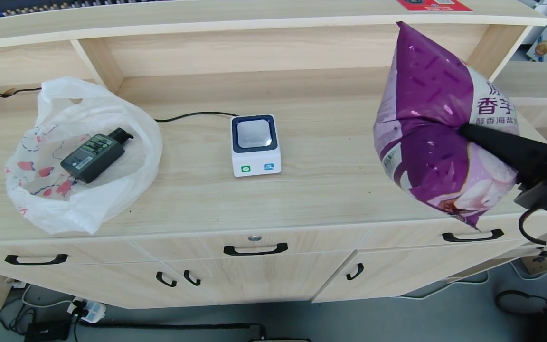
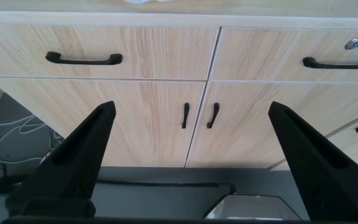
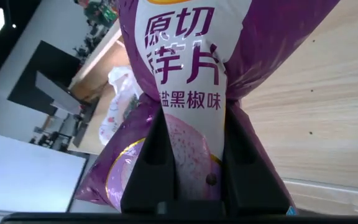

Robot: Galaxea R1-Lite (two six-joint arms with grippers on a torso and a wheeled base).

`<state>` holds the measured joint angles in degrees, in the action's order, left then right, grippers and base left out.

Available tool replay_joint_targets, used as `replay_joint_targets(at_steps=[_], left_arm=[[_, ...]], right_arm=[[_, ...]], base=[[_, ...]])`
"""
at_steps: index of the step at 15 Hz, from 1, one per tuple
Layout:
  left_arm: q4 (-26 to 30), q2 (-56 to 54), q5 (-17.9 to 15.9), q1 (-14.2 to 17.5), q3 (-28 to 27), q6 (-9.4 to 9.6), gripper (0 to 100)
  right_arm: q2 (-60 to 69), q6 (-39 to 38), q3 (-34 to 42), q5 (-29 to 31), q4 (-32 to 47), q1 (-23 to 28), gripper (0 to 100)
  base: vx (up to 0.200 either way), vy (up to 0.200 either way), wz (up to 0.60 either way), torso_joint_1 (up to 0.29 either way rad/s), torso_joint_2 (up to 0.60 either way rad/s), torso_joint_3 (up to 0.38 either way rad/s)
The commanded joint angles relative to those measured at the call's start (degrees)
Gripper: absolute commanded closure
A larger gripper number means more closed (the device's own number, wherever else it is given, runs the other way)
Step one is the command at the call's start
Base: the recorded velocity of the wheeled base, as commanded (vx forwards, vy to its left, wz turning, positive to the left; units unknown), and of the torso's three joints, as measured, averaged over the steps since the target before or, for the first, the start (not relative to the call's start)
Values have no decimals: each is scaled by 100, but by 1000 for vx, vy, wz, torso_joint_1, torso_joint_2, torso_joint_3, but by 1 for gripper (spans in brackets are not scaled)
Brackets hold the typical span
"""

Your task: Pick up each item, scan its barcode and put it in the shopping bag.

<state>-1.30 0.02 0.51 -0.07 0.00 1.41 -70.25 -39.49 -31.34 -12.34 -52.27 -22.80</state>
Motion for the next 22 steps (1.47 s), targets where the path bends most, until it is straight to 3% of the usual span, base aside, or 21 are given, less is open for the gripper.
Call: replay_joint_targets(at_steps=[1,3,5,7,11,16,18,22], left_arm=[[-1,-2,2,-1,0,-10,0],[-10,-2,2,-1,0,-10,0],[7,-2,2,-1,0,-10,0],[7,-2,19,7,0,-124,0],[16,-2,28,-1,0,-97,0],[16,-2,28,-1,0,-80,0],[25,-2,28,-1,0,-80,0],[25,-2,28,-1,0,87,0]], right_arm=[[-656,-683,155,-50,-978,-375,100],[-981,-1430,489,-340,-2208,-700,100],[-1219,-1949,726,-550,-3017,-797,100],[-1368,-2511,902,-550,-3667,-920,100],[-1403,-3443,849,-550,-3773,-981,100],[-1131,-4076,656,-550,-3773,-1535,100],[-920,-4709,471,-550,-3773,-1702,100],[-929,-4814,418,-550,-3773,-2185,100]], base=[[0,0,0,0,0,0],[0,0,0,0,0,0],[0,0,0,0,0,0],[0,0,0,0,0,0],[0,0,0,0,0,0],[0,0,0,0,0,0],[0,0,0,0,0,0],[0,0,0,0,0,0]])
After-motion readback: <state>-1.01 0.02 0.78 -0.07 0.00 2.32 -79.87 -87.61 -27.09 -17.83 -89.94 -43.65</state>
